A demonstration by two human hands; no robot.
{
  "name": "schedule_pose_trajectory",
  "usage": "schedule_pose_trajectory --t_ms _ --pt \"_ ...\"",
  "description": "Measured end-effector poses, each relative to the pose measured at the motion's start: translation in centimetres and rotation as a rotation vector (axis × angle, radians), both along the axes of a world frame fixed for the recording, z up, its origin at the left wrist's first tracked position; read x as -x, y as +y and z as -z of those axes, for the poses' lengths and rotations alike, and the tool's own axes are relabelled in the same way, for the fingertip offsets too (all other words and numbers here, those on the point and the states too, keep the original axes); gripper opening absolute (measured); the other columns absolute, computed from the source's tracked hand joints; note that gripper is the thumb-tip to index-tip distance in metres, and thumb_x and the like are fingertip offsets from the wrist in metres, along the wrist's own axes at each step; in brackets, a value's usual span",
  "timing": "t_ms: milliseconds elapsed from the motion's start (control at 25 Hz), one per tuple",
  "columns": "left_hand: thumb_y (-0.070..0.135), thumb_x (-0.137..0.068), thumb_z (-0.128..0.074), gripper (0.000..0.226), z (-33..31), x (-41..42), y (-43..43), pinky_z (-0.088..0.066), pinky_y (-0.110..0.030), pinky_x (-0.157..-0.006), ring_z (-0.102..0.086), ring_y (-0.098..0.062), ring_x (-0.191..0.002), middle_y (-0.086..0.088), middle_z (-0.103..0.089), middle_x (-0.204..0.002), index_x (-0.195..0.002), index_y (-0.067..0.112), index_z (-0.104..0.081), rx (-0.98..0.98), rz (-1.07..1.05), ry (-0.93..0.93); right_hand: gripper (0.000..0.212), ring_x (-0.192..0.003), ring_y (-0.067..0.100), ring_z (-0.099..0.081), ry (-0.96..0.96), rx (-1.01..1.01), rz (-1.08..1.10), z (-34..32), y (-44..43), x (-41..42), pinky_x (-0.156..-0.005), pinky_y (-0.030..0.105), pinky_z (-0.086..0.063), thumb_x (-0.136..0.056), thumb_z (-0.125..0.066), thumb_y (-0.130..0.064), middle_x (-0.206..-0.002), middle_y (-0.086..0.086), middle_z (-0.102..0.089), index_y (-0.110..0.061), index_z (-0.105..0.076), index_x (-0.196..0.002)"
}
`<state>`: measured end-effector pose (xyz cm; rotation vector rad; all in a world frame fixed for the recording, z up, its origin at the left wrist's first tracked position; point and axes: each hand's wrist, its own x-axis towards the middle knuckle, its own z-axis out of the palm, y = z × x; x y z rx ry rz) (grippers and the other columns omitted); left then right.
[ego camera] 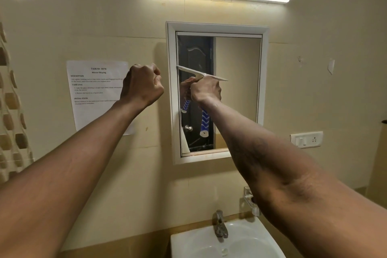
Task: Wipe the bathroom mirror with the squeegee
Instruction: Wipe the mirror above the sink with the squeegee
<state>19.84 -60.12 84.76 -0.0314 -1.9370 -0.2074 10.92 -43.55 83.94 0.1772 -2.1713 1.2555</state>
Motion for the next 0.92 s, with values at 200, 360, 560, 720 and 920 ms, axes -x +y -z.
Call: schedule_pose_trajectory --t_ms 200,360,560,720,920 --pt "0.019 -0.089 -0.061 0.024 1.5 0.3 0.7 -0.043 -0.030 -0.072 -0.065 -0.038 -0.093 -0.020 -0.070 -0.094 -0.109 0.012 -0.073 -0.014 0.001 -0.034 0.027 -0.078 0.022 -0.067 0.008 -0.097 0.007 2.6 1.0 1.3 -0.062 0.033 -0.057 -0.101 -0.058 -0.038 -0.091 0.005 -0.066 -0.011 -0.062 -0.105" --pt "0.017 -0.089 -0.061 0.023 1.6 0.5 1.4 -0.042 -0.030 -0.072 -0.065 -0.039 -0.093 -0.021 -0.071 -0.092 -0.108 0.011 -0.073 -0.016 -0.001 -0.039 0.035 -0.071 0.016 -0.061 0.088 -0.139 0.018 3.6 1.3 2.0 -0.055 0.025 -0.043 -0.103 -0.052 -0.038 -0.086 0.001 -0.060 -0.007 -0.061 -0.116" --pt "0.017 -0.090 -0.061 0.021 1.0 0.3 1.1 -0.041 -0.030 -0.071 -0.064 -0.037 -0.093 -0.020 -0.071 -0.092 -0.106 0.011 -0.073 0.001 -0.005 0.041 0.022 -0.071 0.015 -0.064 0.294 -0.010 0.003 0.1 1.2 2.3 -0.053 0.022 -0.045 -0.107 -0.050 -0.032 -0.083 -0.001 -0.061 -0.011 -0.051 -0.110" --pt "0.019 -0.091 -0.060 0.024 0.2 0.7 0.1 -0.049 -0.038 -0.080 -0.062 -0.039 -0.104 -0.021 -0.071 -0.097 -0.110 0.013 -0.072 -0.011 -0.043 0.021 0.015 -0.072 0.016 -0.063 0.373 -0.065 0.071 -3.2 2.1 3.6 -0.048 0.019 -0.034 -0.106 -0.048 -0.027 -0.087 0.001 -0.063 -0.013 -0.047 -0.107" --pt "0.019 -0.090 -0.059 0.024 -0.2 1.8 0.2 -0.051 -0.039 -0.080 -0.062 -0.038 -0.100 -0.021 -0.069 -0.099 -0.109 0.013 -0.072 -0.013 -0.039 0.041 0.029 -0.078 0.019 -0.065 0.303 -0.152 0.045 -2.8 2.0 5.9 -0.058 0.025 -0.045 -0.107 -0.051 -0.034 -0.093 0.003 -0.065 -0.008 -0.054 -0.118"
